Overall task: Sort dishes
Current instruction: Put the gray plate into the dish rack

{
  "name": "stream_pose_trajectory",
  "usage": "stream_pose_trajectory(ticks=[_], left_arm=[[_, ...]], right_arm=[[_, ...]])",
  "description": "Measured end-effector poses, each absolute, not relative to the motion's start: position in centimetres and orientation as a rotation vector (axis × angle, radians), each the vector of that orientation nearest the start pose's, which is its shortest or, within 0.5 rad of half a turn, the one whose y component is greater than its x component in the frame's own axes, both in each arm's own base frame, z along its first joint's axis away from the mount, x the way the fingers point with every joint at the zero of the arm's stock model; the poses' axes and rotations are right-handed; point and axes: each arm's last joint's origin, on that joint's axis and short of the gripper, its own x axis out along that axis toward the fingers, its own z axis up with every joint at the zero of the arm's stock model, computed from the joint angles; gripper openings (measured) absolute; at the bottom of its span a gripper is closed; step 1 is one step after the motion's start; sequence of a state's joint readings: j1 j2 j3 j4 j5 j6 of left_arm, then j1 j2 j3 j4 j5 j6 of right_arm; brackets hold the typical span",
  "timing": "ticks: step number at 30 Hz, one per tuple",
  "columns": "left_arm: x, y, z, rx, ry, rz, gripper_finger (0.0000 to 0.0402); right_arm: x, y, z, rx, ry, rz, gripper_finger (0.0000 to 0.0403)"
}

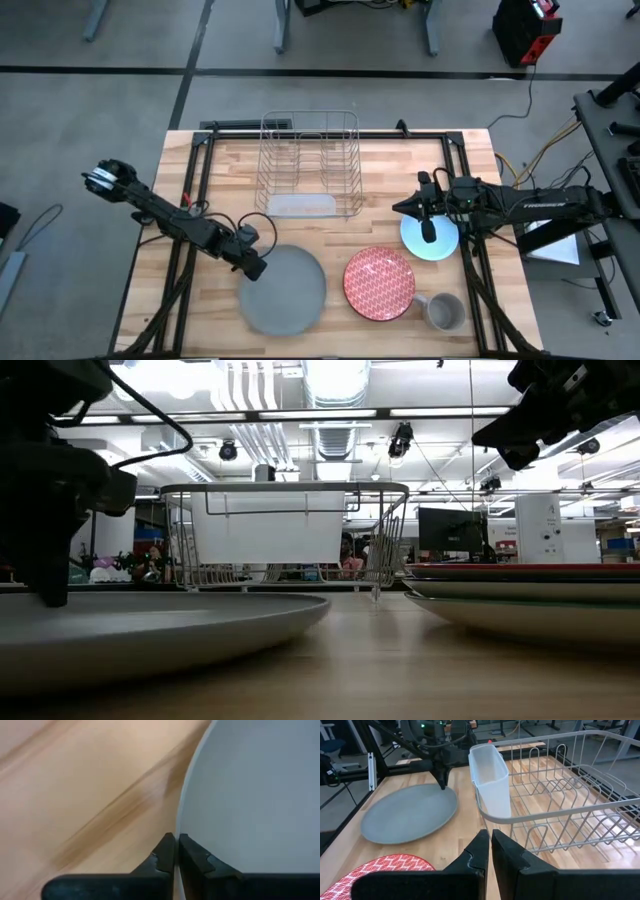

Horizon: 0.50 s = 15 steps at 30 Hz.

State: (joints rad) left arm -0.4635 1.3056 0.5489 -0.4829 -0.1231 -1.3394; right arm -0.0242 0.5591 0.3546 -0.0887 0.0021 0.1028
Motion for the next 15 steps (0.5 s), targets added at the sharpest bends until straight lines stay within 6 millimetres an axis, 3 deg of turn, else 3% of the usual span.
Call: stream_pose_trajectory(ticks=[9,15], left_arm=[[18.9,-9.3,15.5,-0.792,1.094,0.509,0.0001],[19.9,-10.7,18.7,-0.756,1.083,0.454,0.0001]], right_arm=[[14.1,-0.3,22.5,0.105,0.292,-0.041,0.0014],[14.1,-0.3,22.5,0.105,0.292,-0.041,0.0014]])
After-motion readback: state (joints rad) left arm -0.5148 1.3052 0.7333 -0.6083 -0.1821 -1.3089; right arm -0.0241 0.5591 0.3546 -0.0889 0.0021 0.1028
